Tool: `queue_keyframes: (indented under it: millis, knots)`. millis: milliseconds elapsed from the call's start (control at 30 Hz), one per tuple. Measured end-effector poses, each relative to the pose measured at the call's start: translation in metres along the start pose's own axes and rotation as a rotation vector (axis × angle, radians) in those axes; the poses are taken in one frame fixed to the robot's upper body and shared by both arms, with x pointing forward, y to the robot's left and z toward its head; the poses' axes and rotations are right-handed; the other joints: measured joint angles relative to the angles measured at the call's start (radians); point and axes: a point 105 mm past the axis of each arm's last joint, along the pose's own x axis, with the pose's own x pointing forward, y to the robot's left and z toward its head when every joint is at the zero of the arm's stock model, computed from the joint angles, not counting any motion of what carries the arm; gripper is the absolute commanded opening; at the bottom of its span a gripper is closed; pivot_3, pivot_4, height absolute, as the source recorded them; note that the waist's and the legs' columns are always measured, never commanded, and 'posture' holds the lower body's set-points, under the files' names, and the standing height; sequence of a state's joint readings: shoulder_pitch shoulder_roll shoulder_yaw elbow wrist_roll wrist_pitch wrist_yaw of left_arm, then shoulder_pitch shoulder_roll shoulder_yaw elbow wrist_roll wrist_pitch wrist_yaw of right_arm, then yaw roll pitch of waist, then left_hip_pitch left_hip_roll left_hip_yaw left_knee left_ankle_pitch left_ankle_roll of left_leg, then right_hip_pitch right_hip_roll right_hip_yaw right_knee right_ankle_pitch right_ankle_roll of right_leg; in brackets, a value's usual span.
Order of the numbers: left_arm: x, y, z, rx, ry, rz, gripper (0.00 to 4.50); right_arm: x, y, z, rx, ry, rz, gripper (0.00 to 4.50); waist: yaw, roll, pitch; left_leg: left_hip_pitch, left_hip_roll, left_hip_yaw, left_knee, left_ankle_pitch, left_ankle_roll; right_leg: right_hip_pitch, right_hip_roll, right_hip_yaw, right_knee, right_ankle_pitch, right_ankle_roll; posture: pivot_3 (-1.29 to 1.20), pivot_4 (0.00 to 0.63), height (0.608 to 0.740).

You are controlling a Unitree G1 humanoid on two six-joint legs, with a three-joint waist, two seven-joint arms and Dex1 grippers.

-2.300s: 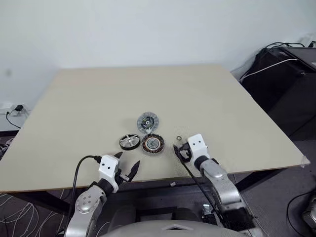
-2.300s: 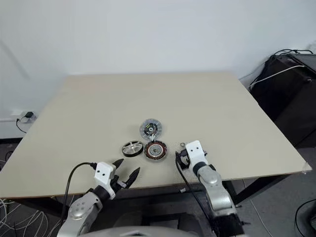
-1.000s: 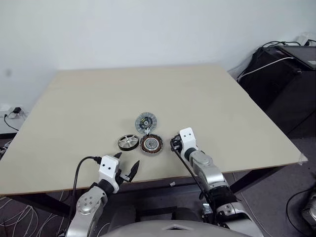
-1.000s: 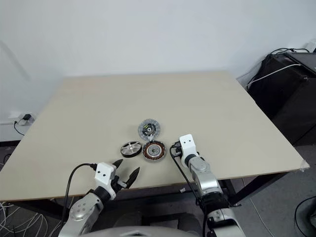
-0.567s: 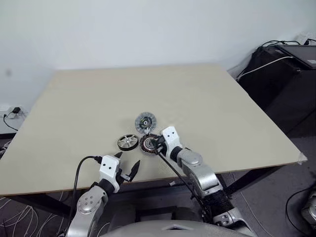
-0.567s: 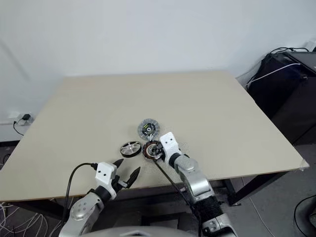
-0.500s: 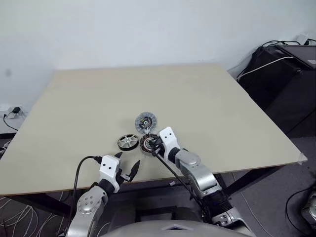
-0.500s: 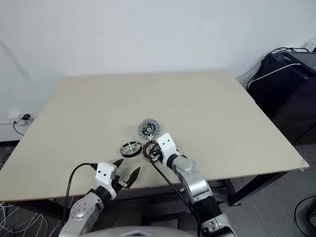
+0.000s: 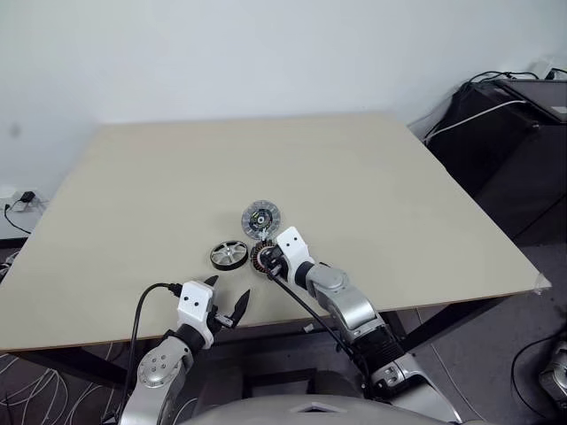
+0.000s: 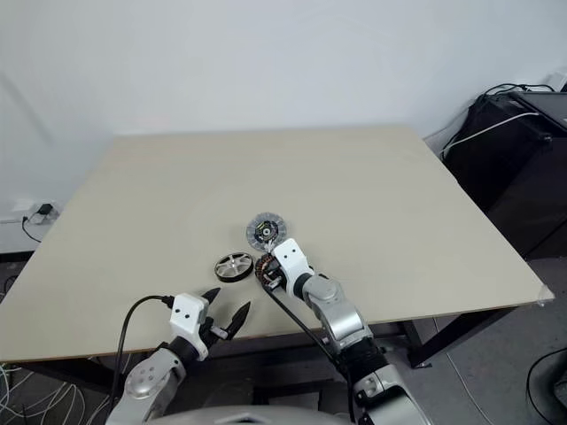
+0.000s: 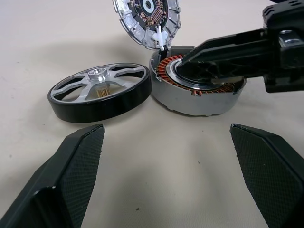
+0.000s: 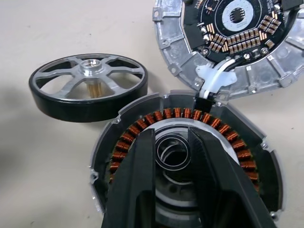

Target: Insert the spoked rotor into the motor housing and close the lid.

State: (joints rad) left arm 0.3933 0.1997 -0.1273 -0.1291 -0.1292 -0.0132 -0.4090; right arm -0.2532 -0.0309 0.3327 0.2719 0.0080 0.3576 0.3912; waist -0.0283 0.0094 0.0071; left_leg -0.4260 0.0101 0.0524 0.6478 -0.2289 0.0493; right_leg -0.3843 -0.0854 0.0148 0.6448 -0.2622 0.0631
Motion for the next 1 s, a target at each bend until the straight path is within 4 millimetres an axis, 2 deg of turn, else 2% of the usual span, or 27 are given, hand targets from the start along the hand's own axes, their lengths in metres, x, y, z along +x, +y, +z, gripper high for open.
queue_keyframes:
  millis: [300,533,667,800,900,1000]
  knots:
    - [0.000,0.000,0.001,0.002,-0.004,-0.001,4.50,-0.004,-0.006,-0.002,-0.007,0.001,-0.004,0.69,0.001,0.000,0.000,0.000,0.000,0.000,0.000,0.000,0.000,0.000,0.000,0.000,0.000,0.000,0.000,0.00,0.000,0.740]
    - [0.002,0.000,0.003,0.007,-0.012,-0.008,4.50,-0.008,-0.004,-0.004,0.000,-0.001,0.006,2.97,0.002,0.000,0.000,0.000,0.000,0.000,0.000,0.000,0.000,0.000,0.000,0.000,0.000,0.000,0.000,0.00,0.000,0.740]
    - [0.002,0.000,0.004,0.008,-0.014,-0.009,4.50,-0.009,0.000,-0.002,0.020,-0.013,0.020,2.97,0.001,0.000,0.000,-0.001,0.000,0.000,0.000,0.000,0.000,-0.001,0.000,0.000,0.000,0.000,0.000,0.00,0.000,0.740]
    - [0.003,0.000,0.004,0.009,-0.016,-0.010,4.50,-0.009,0.011,0.018,0.046,-0.089,0.061,2.06,0.001,0.000,0.000,-0.002,0.000,0.000,0.000,0.000,0.000,-0.002,0.000,0.000,0.000,0.000,0.000,0.00,0.000,0.740]
    - [0.003,0.000,0.004,0.008,-0.016,-0.009,4.50,-0.008,0.016,0.028,0.045,-0.118,0.079,1.03,0.002,0.000,0.000,-0.002,0.000,0.000,0.000,0.000,0.000,-0.002,0.000,0.000,0.000,0.000,0.000,0.00,0.000,0.740]
    - [0.003,0.000,0.004,0.008,-0.016,-0.008,4.50,-0.007,0.019,0.029,0.038,-0.104,0.080,0.04,0.002,0.000,0.000,-0.002,0.000,0.000,0.000,0.000,0.000,-0.002,0.000,0.000,0.000,0.000,0.000,0.00,0.000,0.740]
